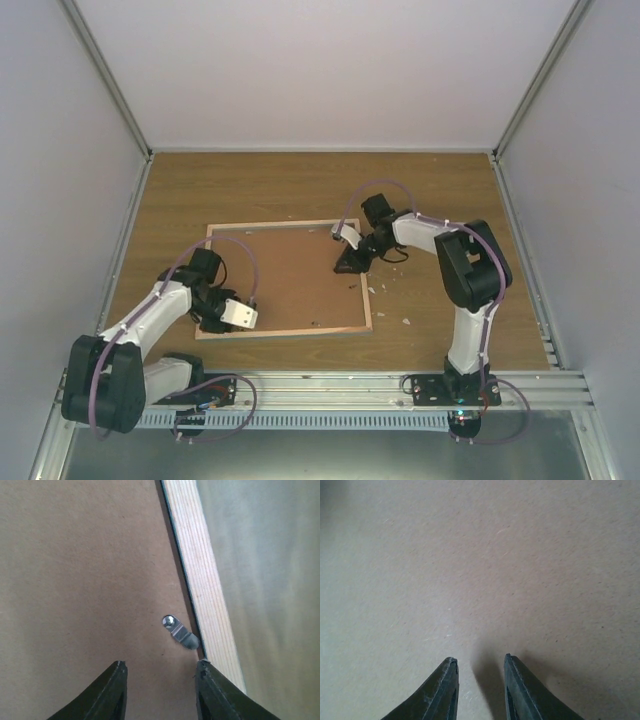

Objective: Put the photo into the frame
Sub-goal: Move the photo frame to the center of the board, then install the photo frame at the center of the board.

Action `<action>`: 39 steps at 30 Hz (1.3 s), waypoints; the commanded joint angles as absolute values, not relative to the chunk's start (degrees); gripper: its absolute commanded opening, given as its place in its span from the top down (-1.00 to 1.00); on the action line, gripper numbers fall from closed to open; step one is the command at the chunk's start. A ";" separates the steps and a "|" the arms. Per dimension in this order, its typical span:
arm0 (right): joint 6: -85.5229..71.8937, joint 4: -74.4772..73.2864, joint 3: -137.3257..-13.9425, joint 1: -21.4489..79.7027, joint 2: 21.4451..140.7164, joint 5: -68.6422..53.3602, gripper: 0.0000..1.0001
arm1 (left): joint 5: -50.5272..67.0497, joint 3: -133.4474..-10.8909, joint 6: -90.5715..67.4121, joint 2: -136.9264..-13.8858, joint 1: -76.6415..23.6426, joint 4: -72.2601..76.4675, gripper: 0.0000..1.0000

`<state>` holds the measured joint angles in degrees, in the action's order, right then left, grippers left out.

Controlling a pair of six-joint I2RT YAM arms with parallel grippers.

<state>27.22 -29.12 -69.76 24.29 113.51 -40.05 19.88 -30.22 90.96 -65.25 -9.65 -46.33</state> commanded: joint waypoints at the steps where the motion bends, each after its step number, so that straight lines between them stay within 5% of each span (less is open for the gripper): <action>1: 29.69 -37.85 -68.45 24.08 109.84 -40.38 0.39 | 26.77 -39.90 89.01 -67.94 -9.32 -59.89 0.17; 7: 25.79 -31.13 -83.93 20.63 111.80 -35.32 -0.21 | 33.40 -66.80 60.32 -89.04 -9.76 -44.30 -0.05; 16: 25.89 -25.70 -98.62 20.71 125.41 -30.59 -0.66 | 33.07 -94.97 39.36 -117.22 -10.27 -37.74 -0.01; 22: 28.16 -22.28 -95.41 22.16 126.70 -33.30 -0.74 | 30.87 -87.78 40.75 -118.36 -13.22 -28.23 -0.38; 39: 30.67 -23.35 -96.34 26.19 133.07 -28.76 -0.67 | 28.16 -80.12 40.33 -121.69 -14.99 -21.41 0.08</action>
